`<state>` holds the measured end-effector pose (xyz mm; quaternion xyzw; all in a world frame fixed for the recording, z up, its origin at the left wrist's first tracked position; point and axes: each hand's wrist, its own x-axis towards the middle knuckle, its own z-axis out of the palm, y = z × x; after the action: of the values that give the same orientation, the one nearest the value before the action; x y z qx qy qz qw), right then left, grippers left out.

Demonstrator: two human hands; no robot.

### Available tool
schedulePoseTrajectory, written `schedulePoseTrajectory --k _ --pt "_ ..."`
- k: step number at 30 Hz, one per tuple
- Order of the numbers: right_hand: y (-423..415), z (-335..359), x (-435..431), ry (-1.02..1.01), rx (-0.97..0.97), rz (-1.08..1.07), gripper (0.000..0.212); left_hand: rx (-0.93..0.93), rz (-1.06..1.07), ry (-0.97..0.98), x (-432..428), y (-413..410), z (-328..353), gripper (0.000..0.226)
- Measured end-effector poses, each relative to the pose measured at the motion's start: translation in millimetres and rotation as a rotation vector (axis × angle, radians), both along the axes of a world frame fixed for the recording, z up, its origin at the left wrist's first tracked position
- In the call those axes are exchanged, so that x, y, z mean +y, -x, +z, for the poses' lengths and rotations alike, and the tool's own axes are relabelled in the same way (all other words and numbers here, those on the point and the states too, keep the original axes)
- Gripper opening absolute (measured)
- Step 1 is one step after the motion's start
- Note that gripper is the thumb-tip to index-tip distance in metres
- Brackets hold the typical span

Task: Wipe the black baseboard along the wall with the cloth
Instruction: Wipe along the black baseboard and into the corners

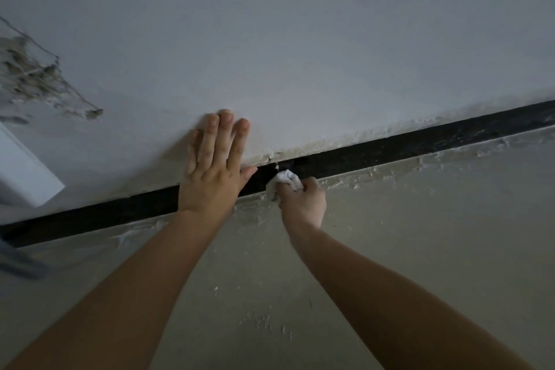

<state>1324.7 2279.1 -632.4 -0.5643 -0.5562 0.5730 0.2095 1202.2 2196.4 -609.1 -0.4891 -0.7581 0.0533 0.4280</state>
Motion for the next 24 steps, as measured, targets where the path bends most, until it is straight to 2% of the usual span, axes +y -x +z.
schedulePoseTrajectory --k 5,10,13,16,19,24 --pt "-31 0 43 -0.031 -0.028 -0.018 0.014 -0.017 0.080 0.020 2 -7 2 0.092" --pt "-53 1 66 0.079 0.101 -0.296 0.008 -0.099 0.192 0.056 3 -27 9 0.095" --pt "-62 7 61 0.067 0.114 -0.205 0.012 -0.137 0.153 0.125 6 -45 19 0.095" --pt "-63 8 44 0.057 0.108 -0.031 0.015 0.010 0.022 0.260 25 -57 36 0.091" --pt "-61 4 41 0.064 0.081 0.056 0.013 0.139 -0.075 0.331 51 -65 43 0.087" --pt "-57 3 63 0.030 0.093 0.029 0.015 0.262 -0.077 0.364 84 -64 44 0.094"
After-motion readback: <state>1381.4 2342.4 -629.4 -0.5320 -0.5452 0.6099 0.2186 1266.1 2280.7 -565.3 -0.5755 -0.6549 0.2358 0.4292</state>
